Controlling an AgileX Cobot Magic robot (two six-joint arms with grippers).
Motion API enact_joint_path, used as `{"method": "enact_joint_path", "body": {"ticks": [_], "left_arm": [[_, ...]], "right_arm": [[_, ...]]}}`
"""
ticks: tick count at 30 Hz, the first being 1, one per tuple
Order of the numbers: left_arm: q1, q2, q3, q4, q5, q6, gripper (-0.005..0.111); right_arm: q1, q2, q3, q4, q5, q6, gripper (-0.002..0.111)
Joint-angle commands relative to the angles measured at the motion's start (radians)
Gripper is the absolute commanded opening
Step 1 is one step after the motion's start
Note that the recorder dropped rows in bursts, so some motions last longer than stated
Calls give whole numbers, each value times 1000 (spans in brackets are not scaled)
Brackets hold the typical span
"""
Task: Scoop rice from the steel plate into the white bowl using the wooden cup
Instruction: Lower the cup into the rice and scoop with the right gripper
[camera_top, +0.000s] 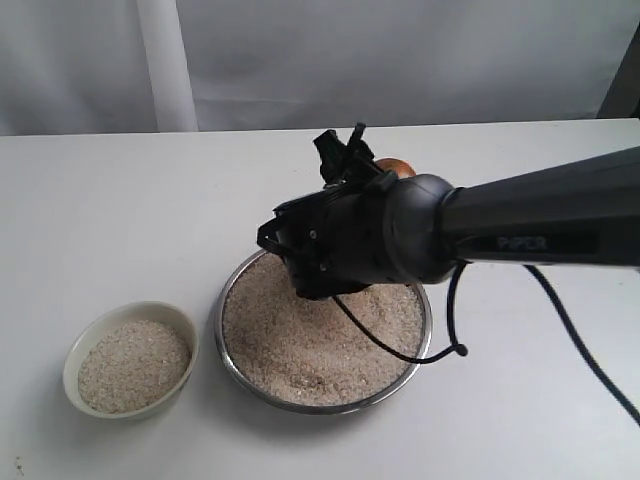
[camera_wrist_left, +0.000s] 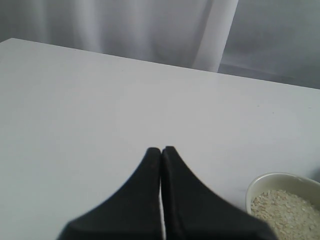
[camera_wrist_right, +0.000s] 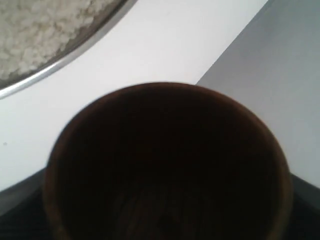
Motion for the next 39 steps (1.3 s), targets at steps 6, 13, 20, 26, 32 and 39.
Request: {"method": "enact_joint_path", "body": {"ticks": [6, 13, 20, 26, 32, 39], "left_arm": [[-5, -2, -4, -6, -6, -2, 0], [-5, -2, -4, -6, -6, -2, 0], [-5, -2, -4, -6, -6, -2, 0], [-5, -2, -4, -6, -6, -2, 0], [-5, -2, -4, -6, -6, -2, 0], [-5, -2, -4, -6, -6, -2, 0]], "right_arm": [[29, 88, -67, -23, 11, -47, 0], [29, 110, -67, -14, -4, -61, 0], [29, 114, -65, 47, -42, -84, 0], [29, 114, -65, 79, -66, -108, 0], [29, 144, -65, 80, -66, -137, 0], [31, 151, -65, 147, -71, -177, 0]]}}
